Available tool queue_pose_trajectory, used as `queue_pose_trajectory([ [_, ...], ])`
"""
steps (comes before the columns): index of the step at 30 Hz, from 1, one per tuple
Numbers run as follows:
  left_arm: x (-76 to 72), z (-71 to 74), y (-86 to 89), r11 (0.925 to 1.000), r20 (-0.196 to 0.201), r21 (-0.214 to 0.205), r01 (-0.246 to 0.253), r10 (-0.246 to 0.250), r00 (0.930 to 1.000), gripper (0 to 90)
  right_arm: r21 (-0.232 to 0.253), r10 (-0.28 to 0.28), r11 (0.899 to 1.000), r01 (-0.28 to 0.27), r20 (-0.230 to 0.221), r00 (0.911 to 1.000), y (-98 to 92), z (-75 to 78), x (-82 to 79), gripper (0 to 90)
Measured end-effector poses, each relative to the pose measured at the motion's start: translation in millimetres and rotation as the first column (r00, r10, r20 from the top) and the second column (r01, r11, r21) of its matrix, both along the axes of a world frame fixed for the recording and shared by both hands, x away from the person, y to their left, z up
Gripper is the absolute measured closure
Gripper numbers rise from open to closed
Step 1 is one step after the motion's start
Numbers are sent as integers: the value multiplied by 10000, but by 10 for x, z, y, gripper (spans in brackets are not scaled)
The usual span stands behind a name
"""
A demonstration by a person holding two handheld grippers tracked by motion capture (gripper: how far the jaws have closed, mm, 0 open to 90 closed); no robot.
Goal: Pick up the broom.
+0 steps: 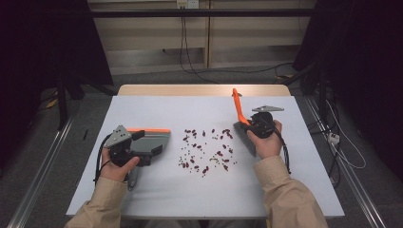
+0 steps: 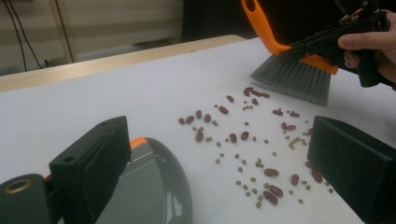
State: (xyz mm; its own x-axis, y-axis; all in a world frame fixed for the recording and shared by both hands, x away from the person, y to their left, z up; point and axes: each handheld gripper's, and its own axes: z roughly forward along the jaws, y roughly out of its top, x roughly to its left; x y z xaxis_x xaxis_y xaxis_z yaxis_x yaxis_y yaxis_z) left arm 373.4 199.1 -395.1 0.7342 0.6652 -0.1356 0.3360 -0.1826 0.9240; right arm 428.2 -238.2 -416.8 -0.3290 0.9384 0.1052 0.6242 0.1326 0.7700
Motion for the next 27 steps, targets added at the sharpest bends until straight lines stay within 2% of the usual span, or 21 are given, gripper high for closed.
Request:
queue_pose_trajectory([
  [3,-1,-4,12,10000,-8,-6,-38,38,10000,61,-369,52,9993,-51,24,10000,27,-27,7,688],
  [6,-3,-10,14,10000,-2,21,-79,79,10000,61,-223,104,9997,-105,-19,9999,18,-23,-4,672],
  [10,-7,-9,17,10000,25,29,-69,69,10000,62,-412,158,9990,-164,-159,9997,13,-1,-53,571],
  [12,-7,-9,20,10000,15,28,-52,52,10000,61,-491,267,9984,-279,-234,9994,8,25,-91,558],
  [14,-7,-10,23,10000,13,22,-52,52,10000,61,-618,295,9976,-301,-107,9995,-4,54,-161,558],
  [18,-10,-9,25,10000,41,-6,-11,11,10000,61,-718,289,9970,-304,-219,9993,-47,62,-260,599],
  [20,-12,-11,25,10000,45,-17,26,-26,10000,61,-681,366,9969,-393,-400,9985,-76,58,-290,671],
  [22,-17,-15,22,10000,56,-9,40,-40,10000,61,-700,366,9968,-395,-411,9985,-92,46,-302,705],
  [27,-43,-30,58,10000,57,2,20,-20,10000,61,-899,622,9939,-645,-278,9977,-108,34,-317,711],
])
